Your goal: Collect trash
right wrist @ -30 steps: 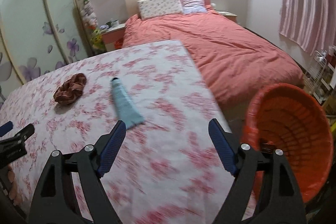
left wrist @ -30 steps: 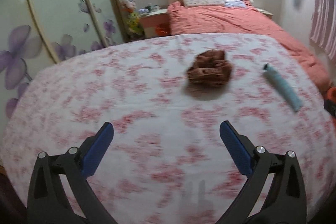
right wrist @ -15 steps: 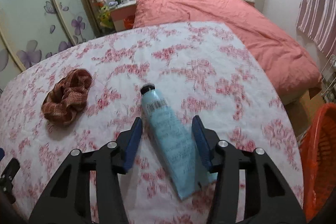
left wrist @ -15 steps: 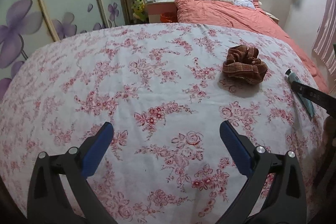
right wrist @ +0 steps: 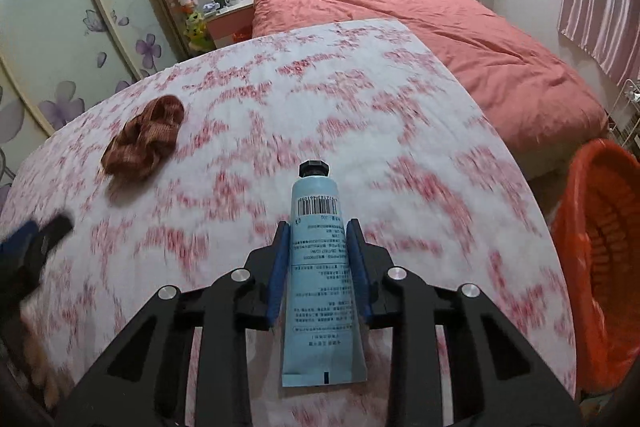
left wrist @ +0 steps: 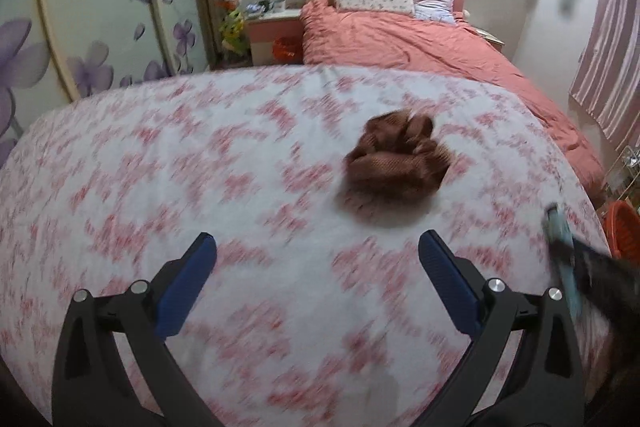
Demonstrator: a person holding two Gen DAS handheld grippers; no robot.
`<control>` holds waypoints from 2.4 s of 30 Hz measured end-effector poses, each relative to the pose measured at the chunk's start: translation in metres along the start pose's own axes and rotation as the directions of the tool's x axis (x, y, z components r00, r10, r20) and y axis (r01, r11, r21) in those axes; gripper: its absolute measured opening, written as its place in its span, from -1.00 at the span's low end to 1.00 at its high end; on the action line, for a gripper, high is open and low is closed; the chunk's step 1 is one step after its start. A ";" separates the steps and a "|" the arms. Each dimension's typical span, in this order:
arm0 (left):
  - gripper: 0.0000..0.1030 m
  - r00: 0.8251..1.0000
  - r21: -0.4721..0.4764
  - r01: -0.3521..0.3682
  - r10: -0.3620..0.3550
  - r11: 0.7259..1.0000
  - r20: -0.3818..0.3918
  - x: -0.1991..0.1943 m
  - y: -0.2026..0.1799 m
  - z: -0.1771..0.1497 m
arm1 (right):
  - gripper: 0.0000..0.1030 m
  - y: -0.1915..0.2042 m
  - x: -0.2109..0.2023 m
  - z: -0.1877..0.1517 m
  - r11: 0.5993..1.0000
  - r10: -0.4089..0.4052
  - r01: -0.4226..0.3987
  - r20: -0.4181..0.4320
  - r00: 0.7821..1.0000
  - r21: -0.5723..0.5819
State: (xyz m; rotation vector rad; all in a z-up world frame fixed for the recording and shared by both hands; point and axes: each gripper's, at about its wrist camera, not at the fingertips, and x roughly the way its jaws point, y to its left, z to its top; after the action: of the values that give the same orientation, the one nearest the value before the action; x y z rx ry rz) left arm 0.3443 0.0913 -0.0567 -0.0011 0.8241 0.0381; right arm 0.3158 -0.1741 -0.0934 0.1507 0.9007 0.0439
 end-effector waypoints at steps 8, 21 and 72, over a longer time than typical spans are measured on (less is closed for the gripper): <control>0.92 0.999 0.094 -0.038 0.040 0.995 -0.019 0.041 -0.044 0.033 | -0.42 0.000 -0.002 -0.007 1.000 -0.008 0.009 0.027 1.000 -0.021; 0.62 0.997 0.065 0.003 0.002 0.998 -0.077 0.089 -0.054 0.053 | -0.41 -0.005 0.004 0.003 0.999 0.028 -0.028 -0.003 1.000 0.017; 0.24 0.993 0.014 0.089 -0.087 0.996 -0.078 -0.015 -0.003 -0.065 | -0.43 0.023 -0.036 -0.060 0.997 -0.014 0.016 0.026 1.000 -0.080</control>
State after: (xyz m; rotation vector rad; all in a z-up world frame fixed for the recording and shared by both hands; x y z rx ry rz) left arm 0.2862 0.0867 -0.0895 -0.0228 0.9008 -0.0526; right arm 0.2469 -0.1484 -0.0991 0.0695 0.8736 0.0635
